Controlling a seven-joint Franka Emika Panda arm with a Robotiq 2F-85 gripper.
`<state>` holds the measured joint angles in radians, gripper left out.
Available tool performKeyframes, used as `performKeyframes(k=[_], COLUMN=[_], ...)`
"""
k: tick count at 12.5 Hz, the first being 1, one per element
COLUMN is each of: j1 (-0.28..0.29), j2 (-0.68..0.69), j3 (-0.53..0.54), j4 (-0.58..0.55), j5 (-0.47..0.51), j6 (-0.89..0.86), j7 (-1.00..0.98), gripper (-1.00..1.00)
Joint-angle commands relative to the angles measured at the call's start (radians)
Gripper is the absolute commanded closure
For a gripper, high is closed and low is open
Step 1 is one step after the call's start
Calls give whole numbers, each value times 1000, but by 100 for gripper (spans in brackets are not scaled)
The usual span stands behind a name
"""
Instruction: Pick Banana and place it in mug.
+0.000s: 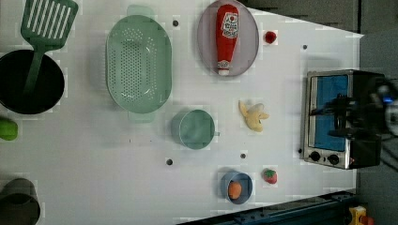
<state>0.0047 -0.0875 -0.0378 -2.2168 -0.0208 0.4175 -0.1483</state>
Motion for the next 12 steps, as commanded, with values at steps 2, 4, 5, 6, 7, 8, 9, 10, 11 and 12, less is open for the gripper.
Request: performKeyframes(k=[2,4,5,6,7,8,9,10,11,12], j1=[-1,-1,0,0,1,1,2,2,2,2], j2=[38,112,150,187,224,259,294,326,355,381], j3=[-11,-10,-8,-7,-7,-7,-6,-4,-2,1], j4=[-86,-117,-128,-138,-143,-147,-151,-153,-156,-163], j5=[12,12,12,12,12,12,12,12,12,12], j6=[151,233,271,315,363,414,463,507,552,598], j7=[-196,-241,-266,-286,-293,-293,-293,-293,-293,-293], gripper=[-100,-100,-100,-100,-100,-100,-100,-100,-100,-100])
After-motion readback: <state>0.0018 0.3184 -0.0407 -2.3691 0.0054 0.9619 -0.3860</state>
